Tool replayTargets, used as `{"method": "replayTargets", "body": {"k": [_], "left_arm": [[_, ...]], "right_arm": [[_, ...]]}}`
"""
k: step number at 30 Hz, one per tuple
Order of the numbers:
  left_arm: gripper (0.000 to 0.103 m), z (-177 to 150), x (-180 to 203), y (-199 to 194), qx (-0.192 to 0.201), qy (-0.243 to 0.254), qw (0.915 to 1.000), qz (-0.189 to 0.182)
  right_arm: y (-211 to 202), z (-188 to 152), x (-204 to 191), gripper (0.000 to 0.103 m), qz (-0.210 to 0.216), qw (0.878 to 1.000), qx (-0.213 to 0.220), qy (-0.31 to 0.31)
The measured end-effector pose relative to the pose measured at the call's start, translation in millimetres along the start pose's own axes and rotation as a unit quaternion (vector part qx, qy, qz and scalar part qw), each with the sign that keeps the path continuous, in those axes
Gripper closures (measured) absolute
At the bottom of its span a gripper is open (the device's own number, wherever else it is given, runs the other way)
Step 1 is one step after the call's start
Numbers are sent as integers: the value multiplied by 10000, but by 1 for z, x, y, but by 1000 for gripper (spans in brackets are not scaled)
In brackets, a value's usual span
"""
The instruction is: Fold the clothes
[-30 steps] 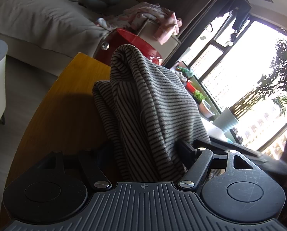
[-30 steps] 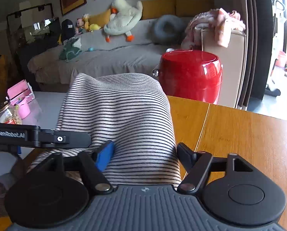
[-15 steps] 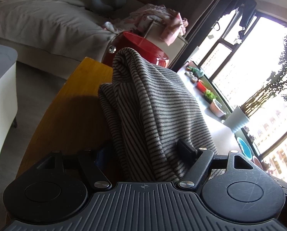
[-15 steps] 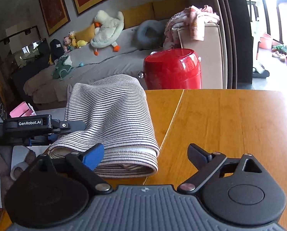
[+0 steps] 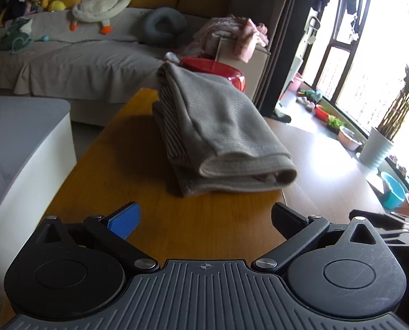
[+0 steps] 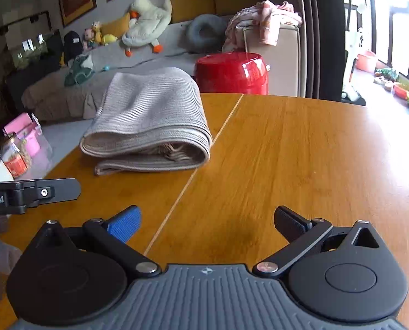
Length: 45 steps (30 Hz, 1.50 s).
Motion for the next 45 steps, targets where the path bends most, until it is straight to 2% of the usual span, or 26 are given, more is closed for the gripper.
{"method": "replayTargets", "body": {"k": [3, 6, 11, 17, 20, 22, 25, 26, 29, 31, 36, 42, 45], "left_arm": [[0, -16, 9, -3, 118, 92, 9995, 289], [0, -21, 7, -4, 293, 112, 9967, 750], [0, -20, 3, 12, 148, -137, 9952, 956], [0, -26, 0, 21, 8, 60, 9848, 1737], [0, -30, 5, 16, -10, 219, 9847, 1729], [0, -35, 11, 7, -4, 579, 9804, 1884], [0, -44, 24, -5, -10, 1110, 9761, 1870], [0, -44, 25, -5, -4, 1016, 9764, 1908], [0, -33, 9, 12, 25, 114, 9819, 1892], [0, -25, -4, 20, 91, -237, 9793, 2010], [0, -30, -4, 18, 93, -246, 9771, 2112], [0, -44, 7, 1, 40, -68, 9823, 1874], [0, -32, 12, 18, 21, -35, 9843, 1764]], "right_arm": [[0, -5, 1, 0, -139, 9998, 148, -37], [9, -6, 2, 0, -140, 9998, -29, -105], [19, -6, -4, 0, -296, 9985, -86, -461], [20, -8, -3, 0, -283, 9986, -88, -429], [20, -7, -3, 0, -275, 9987, -90, -427], [21, -7, -2, 0, -270, 9987, -88, -423], [21, -7, -2, 0, -272, 9987, -90, -423], [21, -7, -2, 0, -287, 9987, -88, -419], [21, -6, 7, 0, -475, 9985, -101, -241], [20, -6, 7, 0, -481, 9985, -101, -244], [19, -7, 7, 0, -484, 9985, -103, -250], [20, -7, 7, 0, -483, 9985, -103, -251], [20, -6, 14, 0, -667, 9977, -111, -79]]}}
Point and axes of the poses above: each gripper's, at about its wrist camera, not at the fingertips, and y roughly the way its jaws point, x to its right, z to its top, the point moved 9 cm from there along y, roughly the way its jaws point, and after that the axes turned 8 degrees about -z, right-handed, at the moved point
